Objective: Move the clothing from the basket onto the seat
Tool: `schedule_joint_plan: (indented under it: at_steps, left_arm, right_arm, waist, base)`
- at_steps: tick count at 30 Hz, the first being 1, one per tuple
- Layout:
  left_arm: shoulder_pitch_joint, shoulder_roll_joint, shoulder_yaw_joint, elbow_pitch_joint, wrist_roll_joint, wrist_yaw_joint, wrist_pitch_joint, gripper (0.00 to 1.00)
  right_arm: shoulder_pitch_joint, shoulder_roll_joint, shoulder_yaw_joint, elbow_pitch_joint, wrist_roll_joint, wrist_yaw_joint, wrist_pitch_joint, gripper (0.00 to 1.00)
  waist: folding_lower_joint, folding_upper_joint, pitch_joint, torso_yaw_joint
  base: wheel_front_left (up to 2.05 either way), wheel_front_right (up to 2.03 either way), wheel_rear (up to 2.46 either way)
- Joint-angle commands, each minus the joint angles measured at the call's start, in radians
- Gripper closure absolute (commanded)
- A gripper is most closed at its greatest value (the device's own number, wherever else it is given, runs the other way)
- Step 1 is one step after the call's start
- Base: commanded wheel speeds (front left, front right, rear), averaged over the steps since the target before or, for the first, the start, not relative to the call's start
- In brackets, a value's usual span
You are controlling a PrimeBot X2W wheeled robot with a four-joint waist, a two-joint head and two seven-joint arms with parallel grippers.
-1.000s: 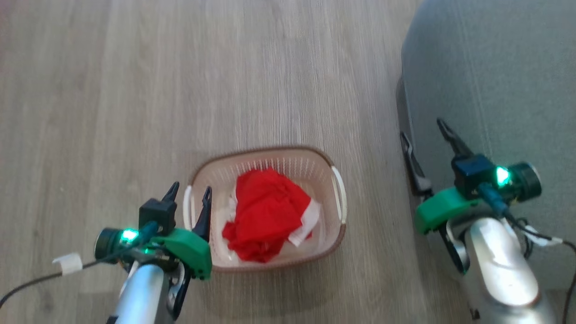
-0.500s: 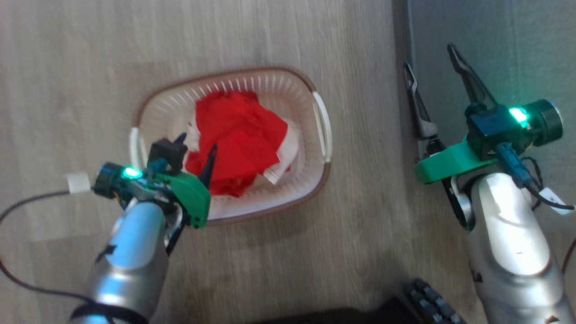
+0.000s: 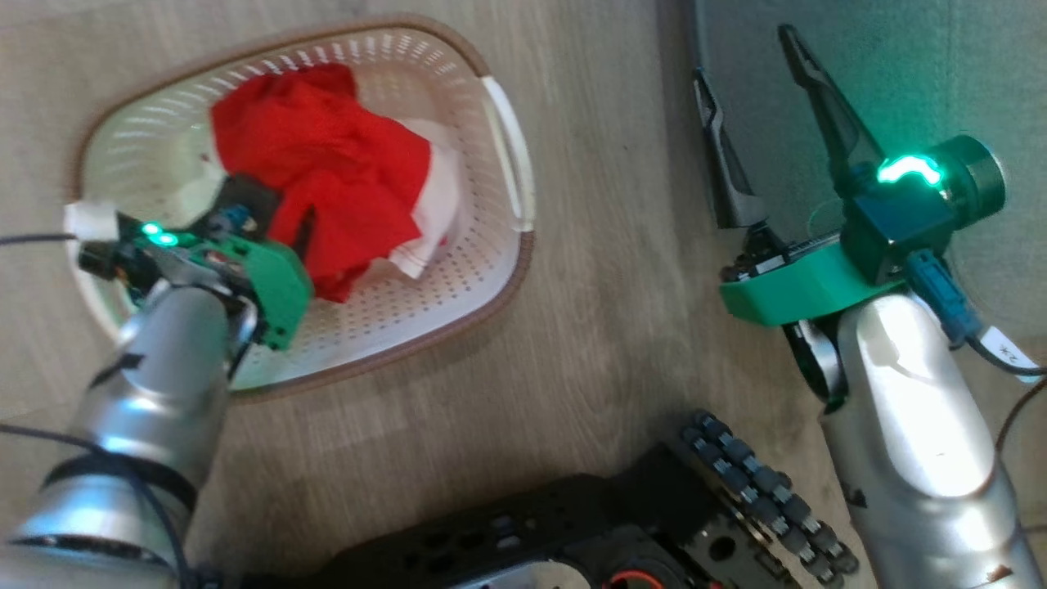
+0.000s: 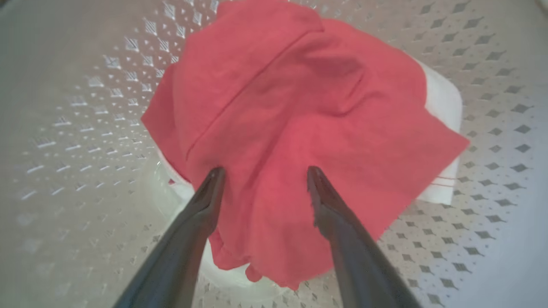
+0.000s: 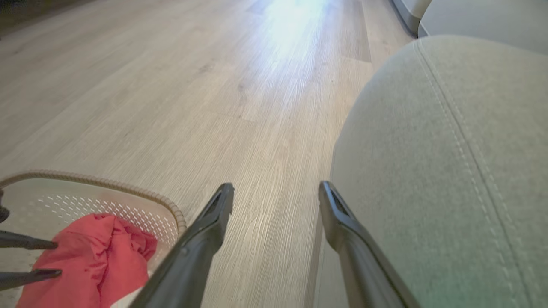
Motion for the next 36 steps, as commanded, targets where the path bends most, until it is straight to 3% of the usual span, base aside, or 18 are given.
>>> schedule_joint_plan:
  at_steps: [1,17,18,19,21,31,36]
  left_arm:
    - [-0.008,0.040,0.017,0.022,-0.001,0.011,-0.012,0.00]
    - [-0.131,0.067,-0.059,0.156,0.040,0.023,0.047,0.00]
    - [-0.132,0.068,-0.061,0.157,0.039,0.023,0.053,0.08]
    - [-0.133,0.068,-0.065,0.159,0.039,0.020,0.057,0.55]
    - [-0.134,0.069,-0.071,0.160,0.037,0.013,0.059,1.00]
    - [-0.115,0.083,-0.073,0.164,0.011,0.020,0.026,1.00]
    - [-0.070,0.048,-0.068,0.162,-0.019,0.015,-0.003,1.00]
  right_arm:
    - [0.026,0.011,0.028,-0.036,0.012,0.000,-0.009,0.00]
    - [0.055,0.011,0.076,-0.057,0.061,0.000,-0.009,0.00]
    - [0.056,0.011,0.078,-0.057,0.064,0.000,-0.009,0.00]
    - [0.057,0.011,0.084,-0.055,0.072,0.000,-0.009,0.00]
    - [0.055,0.011,0.093,-0.050,0.078,0.000,-0.009,0.00]
    - [0.012,0.011,0.124,-0.026,0.091,0.000,-0.009,0.00]
    - [0.000,0.011,0.109,0.014,0.086,0.000,-0.009,0.00]
  waist:
    - [-0.0001,0.0001,0.051,-0.051]
    - [-0.0001,0.0001,0.109,-0.101]
    - [-0.0001,0.0001,0.110,-0.101]
    - [-0.0001,0.0001,0.110,-0.102]
    - [-0.0001,0.0001,0.110,-0.104]
    - [-0.0001,0.0001,0.073,-0.128]
    - [-0.0001,0.0001,-0.030,-0.092]
  base:
    - [0.00,0.00,0.00]
    - [0.00,0.00,0.00]
    - [0.00,0.00,0.00]
    - [0.00,0.00,0.00]
    - [0.00,0.00,0.00]
    - [0.00,0.00,0.00]
    - [0.00,0.00,0.00]
